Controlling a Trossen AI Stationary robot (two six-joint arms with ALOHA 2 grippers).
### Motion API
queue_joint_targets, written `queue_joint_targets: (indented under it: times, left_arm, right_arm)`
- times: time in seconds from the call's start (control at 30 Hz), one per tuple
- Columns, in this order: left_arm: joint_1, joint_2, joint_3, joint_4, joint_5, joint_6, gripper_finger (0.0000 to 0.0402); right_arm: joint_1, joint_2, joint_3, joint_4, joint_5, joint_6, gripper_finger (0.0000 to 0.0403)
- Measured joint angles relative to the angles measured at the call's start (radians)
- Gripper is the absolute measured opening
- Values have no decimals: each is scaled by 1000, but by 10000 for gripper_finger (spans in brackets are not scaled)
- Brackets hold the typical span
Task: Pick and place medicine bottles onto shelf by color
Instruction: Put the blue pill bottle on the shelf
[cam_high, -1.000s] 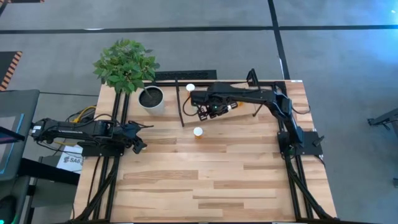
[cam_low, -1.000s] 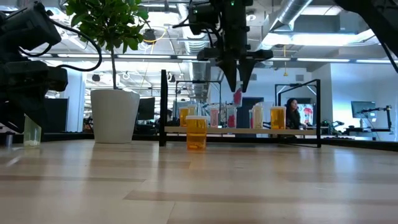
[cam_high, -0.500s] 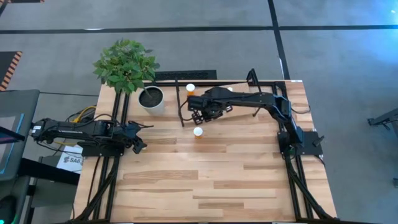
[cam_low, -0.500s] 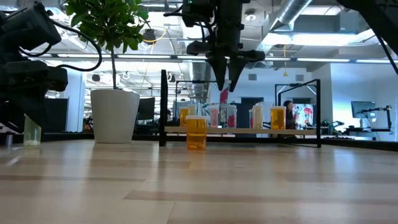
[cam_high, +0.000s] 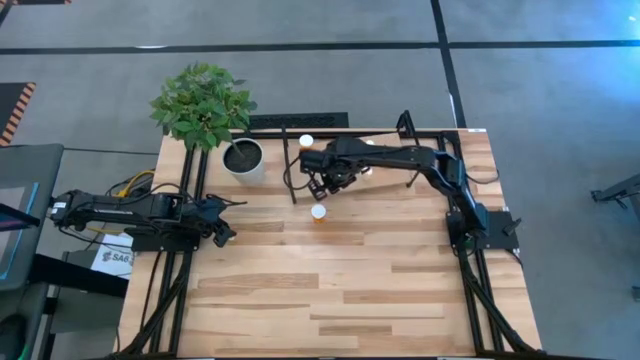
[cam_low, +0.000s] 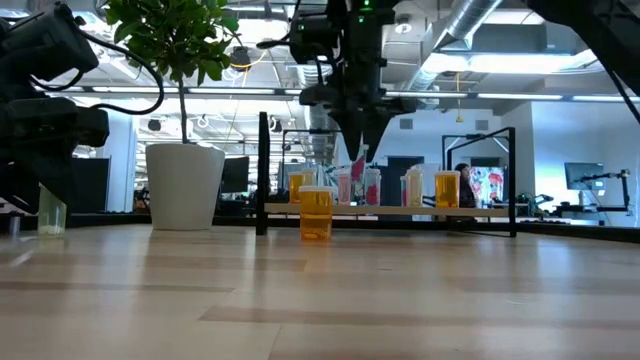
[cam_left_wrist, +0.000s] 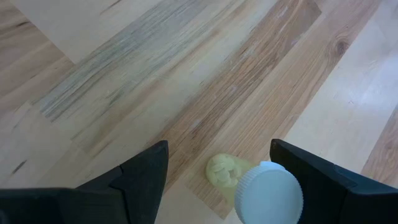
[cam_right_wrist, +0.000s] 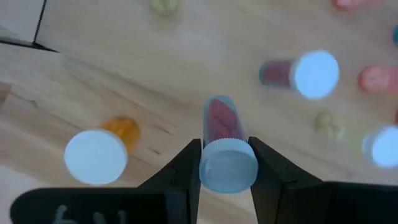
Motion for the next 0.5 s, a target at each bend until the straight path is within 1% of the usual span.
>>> queue_joint_targets:
  times: [0.33,0.5]
  left_arm:
    - [0,0,0,0,0,0,267]
    - [0,0,0,0,0,0,267]
  right_arm:
    - [-20,1,0,54,1,-274,123]
    - [-21,1,0,85,14,-356,120]
